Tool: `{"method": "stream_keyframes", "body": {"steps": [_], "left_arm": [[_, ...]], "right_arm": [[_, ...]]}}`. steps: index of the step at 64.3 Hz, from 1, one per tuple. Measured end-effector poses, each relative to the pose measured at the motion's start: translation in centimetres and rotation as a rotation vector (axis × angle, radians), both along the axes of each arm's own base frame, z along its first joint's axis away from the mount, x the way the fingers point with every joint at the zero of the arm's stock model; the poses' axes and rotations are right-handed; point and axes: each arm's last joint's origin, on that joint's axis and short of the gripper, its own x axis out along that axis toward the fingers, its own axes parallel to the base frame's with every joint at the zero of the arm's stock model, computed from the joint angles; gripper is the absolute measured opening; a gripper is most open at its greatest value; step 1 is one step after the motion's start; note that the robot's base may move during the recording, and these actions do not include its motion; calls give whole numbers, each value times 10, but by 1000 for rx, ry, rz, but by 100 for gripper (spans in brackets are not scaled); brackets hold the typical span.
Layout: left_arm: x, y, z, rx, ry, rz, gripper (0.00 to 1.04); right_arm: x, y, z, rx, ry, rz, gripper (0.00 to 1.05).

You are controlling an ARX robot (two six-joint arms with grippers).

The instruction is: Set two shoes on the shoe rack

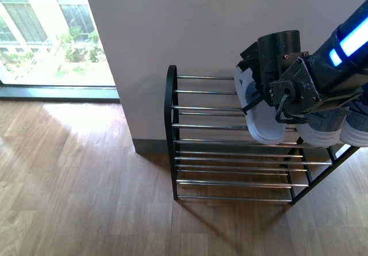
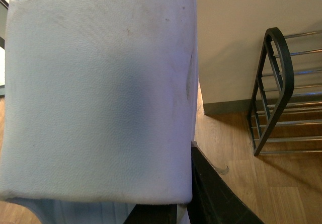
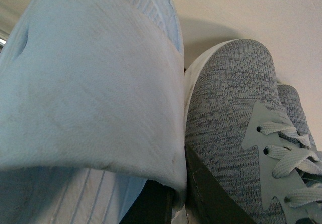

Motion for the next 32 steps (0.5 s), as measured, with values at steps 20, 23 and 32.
{"method": "stream_keyframes", "body": {"steps": [20, 23, 32], "left_arm": [[0, 0, 0, 0, 0, 0, 2], [0, 0, 0, 0, 0, 0, 2], [0, 0, 0, 0, 0, 0, 2]], "right_arm": [[-5, -4, 2, 42, 23, 7, 37], [-11, -5, 5, 84, 52, 6, 44], [-35, -9, 35, 279, 58, -8, 66]]}}
